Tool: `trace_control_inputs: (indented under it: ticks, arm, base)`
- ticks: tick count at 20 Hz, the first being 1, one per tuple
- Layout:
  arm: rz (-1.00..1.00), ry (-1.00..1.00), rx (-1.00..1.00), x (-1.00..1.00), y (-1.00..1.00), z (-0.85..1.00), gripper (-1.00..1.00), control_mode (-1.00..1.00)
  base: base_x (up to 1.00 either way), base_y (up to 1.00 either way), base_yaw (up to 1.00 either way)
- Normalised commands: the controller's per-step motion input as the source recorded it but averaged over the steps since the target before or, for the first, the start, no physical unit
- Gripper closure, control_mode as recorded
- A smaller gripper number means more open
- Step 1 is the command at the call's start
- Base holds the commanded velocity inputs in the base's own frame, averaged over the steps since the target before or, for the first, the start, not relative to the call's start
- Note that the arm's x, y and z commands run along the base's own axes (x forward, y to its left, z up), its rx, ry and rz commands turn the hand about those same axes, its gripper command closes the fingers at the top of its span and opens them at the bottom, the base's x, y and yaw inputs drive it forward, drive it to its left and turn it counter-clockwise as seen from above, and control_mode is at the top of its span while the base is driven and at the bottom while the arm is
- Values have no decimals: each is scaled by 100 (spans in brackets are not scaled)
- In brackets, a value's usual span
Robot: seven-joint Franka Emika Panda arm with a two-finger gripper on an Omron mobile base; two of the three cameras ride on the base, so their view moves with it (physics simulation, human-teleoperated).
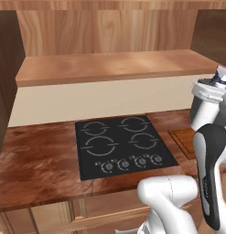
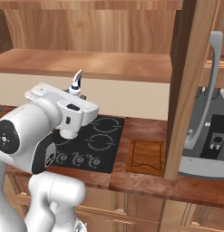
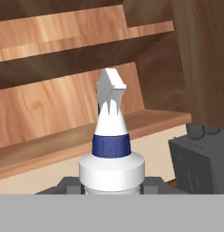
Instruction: Grab the spray bottle from the cabinet, then place it next to the cutting board for sanitizing. Then grab the dish brush from the countertop next to the sink and place it next to the cutting board.
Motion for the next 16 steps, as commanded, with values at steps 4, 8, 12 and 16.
trace_control_inputs:
  ticks: [4, 8, 12, 16]
  arm:
    - [1, -9, -6, 16, -6, -52, 100, -100]
    - [0, -9, -3, 36, 0, -50, 100, -100]
    - [0, -13, -5, 49, 0, -59, 100, -100]
    - [1, -5, -2, 70, 0, -68, 100, -100]
  base:
    - [0, 0, 0]
    - [0, 0, 0]
    - [0, 0, 0]
    - [0, 0, 0]
